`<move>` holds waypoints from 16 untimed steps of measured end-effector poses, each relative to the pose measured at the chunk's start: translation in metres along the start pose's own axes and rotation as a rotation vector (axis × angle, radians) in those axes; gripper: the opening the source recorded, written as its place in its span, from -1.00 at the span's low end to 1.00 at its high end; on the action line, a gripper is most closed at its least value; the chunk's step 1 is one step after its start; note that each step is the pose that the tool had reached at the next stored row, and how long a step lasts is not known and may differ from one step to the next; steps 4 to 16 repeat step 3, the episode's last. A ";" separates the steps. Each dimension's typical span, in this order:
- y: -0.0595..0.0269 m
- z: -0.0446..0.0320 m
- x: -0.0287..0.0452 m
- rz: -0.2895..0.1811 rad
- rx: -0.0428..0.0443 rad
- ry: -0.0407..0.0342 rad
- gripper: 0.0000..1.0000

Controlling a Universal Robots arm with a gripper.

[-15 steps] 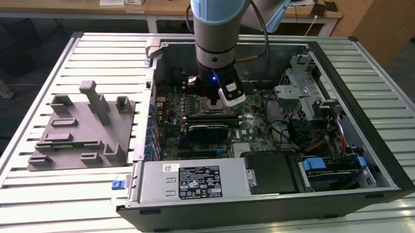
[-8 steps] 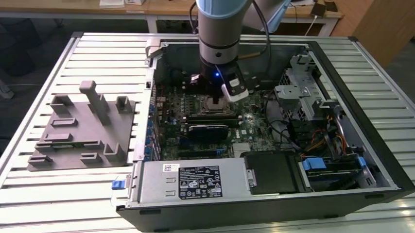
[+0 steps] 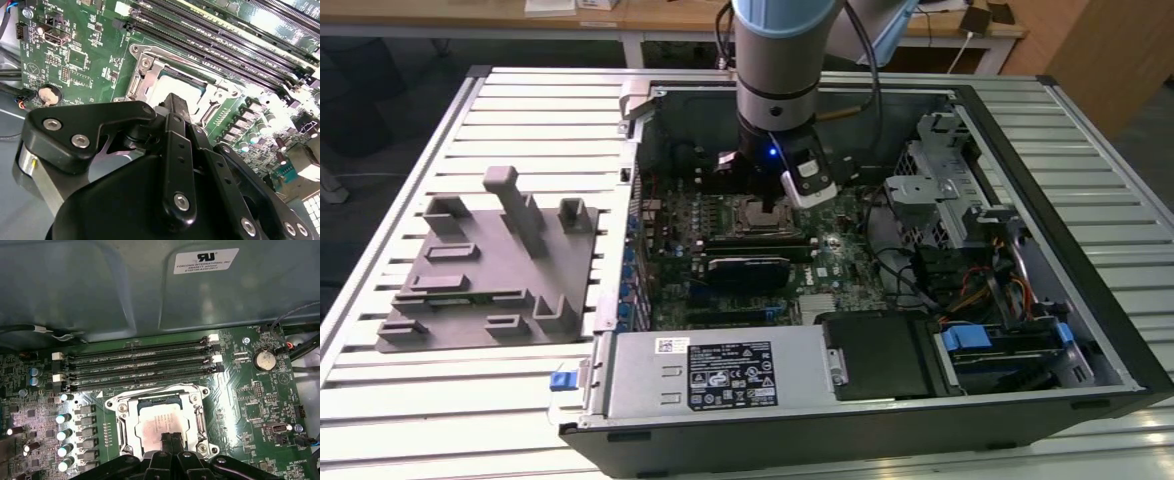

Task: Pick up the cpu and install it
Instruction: 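Install the second cpu locking lever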

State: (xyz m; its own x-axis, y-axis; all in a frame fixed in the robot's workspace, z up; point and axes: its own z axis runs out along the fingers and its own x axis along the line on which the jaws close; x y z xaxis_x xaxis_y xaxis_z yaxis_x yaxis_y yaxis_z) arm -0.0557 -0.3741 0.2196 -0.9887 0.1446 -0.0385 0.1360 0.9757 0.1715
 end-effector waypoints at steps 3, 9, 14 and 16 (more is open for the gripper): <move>0.0000 0.0000 0.0000 0.000 0.0000 0.0001 -0.79; 0.0000 0.0000 0.0000 0.000 0.0000 0.0001 -0.79; 0.0000 0.0000 0.0000 0.000 0.0000 0.0001 -0.79; 0.0000 0.0000 0.0000 0.000 0.0000 0.0001 -0.79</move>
